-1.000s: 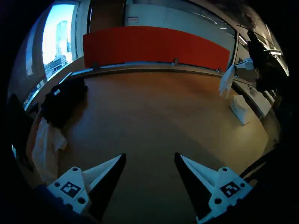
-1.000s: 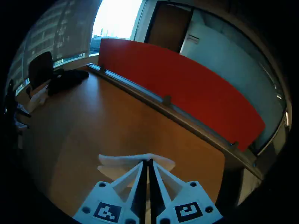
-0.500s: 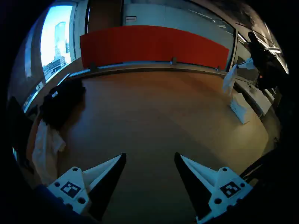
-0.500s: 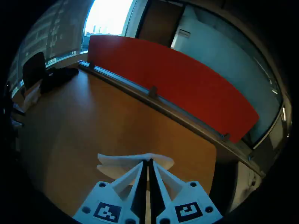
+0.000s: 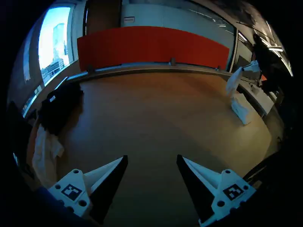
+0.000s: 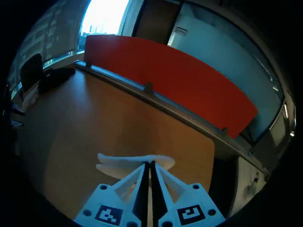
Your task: Fold towel
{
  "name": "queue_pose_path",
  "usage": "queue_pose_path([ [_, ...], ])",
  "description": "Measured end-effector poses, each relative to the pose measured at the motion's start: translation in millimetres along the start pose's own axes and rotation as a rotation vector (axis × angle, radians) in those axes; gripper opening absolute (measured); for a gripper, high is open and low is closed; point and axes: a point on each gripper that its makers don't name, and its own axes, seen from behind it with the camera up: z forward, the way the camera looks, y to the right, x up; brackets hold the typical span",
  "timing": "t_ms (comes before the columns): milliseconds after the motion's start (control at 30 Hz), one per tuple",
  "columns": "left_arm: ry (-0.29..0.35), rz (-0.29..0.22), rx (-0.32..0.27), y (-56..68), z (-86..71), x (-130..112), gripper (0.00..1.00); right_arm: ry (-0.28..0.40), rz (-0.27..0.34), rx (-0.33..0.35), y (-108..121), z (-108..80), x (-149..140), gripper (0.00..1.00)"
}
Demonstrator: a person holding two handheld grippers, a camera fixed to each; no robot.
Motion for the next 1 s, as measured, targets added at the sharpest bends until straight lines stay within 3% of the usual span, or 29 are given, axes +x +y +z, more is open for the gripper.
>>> queue_pose_path([
  [200, 0.002, 0.009, -0.010, 4.5, -0.7, 1.3, 0.96, -0.022, 0.036, -0.023, 9.4, -19.0, -28.7, 0.03],
  [500, -0.001, 0.019, -0.019, 7.1, -3.5, -2.4, 0.96, -0.091, 0.103, -0.047, 14.8, -44.6, -96.4, 0.03],
  [1000, -0.006, 0.031, -0.021, 7.7, -8.5, -7.1, 0.96, -0.196, 0.198, -0.060, 10.0, -53.6, -169.1, 0.03],
])
